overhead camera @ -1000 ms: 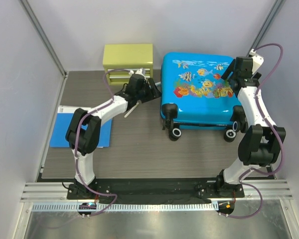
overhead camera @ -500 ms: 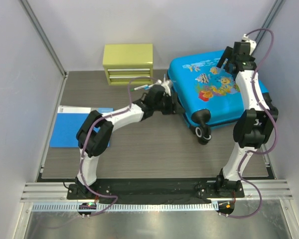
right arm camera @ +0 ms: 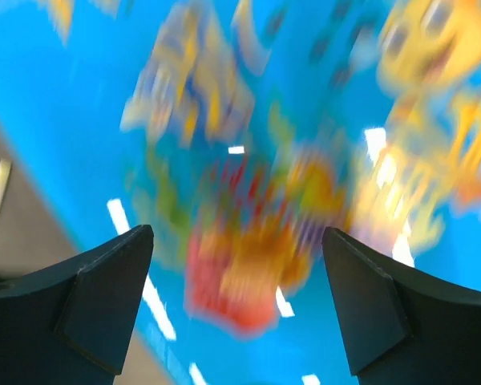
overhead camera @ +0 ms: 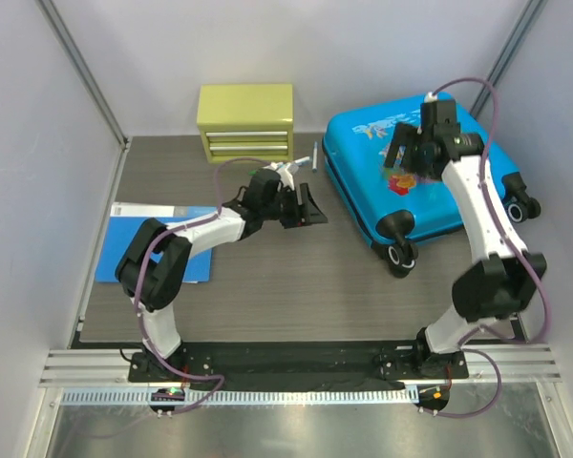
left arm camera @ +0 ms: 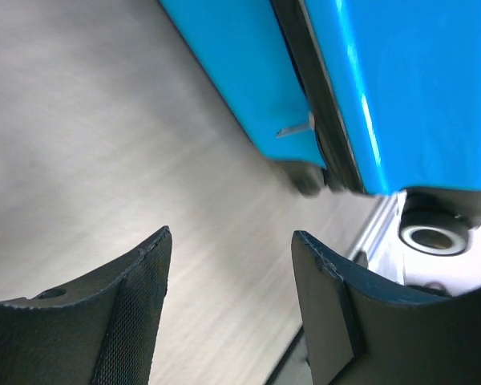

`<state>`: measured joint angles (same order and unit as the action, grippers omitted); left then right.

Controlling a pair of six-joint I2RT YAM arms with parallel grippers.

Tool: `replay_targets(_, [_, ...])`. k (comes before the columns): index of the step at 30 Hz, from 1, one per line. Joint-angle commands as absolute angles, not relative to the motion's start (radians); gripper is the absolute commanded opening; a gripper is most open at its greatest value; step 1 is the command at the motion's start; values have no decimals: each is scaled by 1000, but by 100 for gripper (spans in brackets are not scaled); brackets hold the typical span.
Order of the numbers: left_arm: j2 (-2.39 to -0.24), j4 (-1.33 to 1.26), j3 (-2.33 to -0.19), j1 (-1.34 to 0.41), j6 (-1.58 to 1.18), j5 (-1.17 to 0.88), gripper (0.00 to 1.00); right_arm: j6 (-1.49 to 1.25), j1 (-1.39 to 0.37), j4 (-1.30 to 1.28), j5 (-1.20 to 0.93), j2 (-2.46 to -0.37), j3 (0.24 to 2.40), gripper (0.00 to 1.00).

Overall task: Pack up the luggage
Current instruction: Zip the luggage at the center of the board.

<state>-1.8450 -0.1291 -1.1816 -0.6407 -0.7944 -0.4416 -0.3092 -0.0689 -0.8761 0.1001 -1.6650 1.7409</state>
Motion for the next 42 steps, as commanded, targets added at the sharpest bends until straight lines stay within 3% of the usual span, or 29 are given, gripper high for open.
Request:
replay_targets(1, [-1778,-204,-1144,-603,-738,-480,63,-301,-115,-971,35,-1317,1503,91])
replay_targets(4, [-1775,-238,-1123,-575,-721,-503,63,-259,-115,-1040,-4,-1144,1436,90])
replay_targets(7, [-1789,-242,-1124,-566,-704,-511,63,-203,-115,-1170,-17,-1095,1357,88])
replay_targets(11, [-1810,-293,-1124,-565,-710,-538,63,-216,-123,-1161,-47,-1005,1246,87])
replay_targets(21, [-1821,-334,-1123,-565,-741,-546,63,-229,-133,-1105,-91,-1086,1146,88])
replay_targets(35, [-1835,-341,-1140,-565,-744,-535,63,-235,-207,-913,47,-1180,1088,89])
replay_targets(38, [-1850,-357,-1146,-565,-756,-535,63,-223,-233,-922,112,-1204,1092,84])
replay_targets(41, [-1858,-373,-1150,-569,-756,-529,62,-219,-235,-946,156,-1207,1098,62])
replay_targets(42, [-1862,-365,-1154,-575,-746,-525,62,-227,-233,-953,175,-1206,1103,48])
